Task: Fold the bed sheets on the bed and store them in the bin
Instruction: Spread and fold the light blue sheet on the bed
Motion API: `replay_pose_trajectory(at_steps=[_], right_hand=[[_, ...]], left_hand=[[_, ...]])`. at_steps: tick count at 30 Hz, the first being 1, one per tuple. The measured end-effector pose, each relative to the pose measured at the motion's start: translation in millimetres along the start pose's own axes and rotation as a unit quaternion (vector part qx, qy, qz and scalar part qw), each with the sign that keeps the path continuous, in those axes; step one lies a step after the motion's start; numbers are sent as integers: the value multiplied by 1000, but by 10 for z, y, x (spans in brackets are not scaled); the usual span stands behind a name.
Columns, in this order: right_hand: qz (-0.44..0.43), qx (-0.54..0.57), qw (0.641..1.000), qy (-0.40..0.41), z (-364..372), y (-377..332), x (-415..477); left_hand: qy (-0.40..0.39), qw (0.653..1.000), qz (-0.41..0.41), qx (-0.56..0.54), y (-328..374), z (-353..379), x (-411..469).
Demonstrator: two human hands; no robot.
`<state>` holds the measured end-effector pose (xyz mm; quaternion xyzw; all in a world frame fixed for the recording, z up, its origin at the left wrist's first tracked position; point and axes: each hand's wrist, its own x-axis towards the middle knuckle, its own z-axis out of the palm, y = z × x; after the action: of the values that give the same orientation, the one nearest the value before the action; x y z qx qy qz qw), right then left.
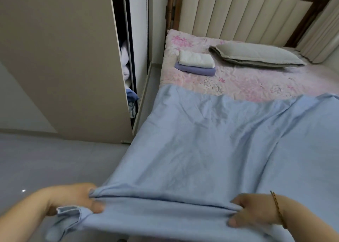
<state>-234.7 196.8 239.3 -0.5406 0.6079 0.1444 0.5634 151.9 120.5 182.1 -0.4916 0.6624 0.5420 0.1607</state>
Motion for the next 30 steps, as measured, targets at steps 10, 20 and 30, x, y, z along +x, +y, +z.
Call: replay_pose_trajectory(at_steps=[10,20,30], right_hand=[[-81,31,971,223,-650,196,782],[-36,240,932,270,-1335,87,1572],[40,183,883,430,-2979,-576,2749]], left_hand=[[235,967,-18,-102,126,-384,542],[260,928,18,-265,35,-1184,1446],[294,930,51,-215,200,-2849,3271]])
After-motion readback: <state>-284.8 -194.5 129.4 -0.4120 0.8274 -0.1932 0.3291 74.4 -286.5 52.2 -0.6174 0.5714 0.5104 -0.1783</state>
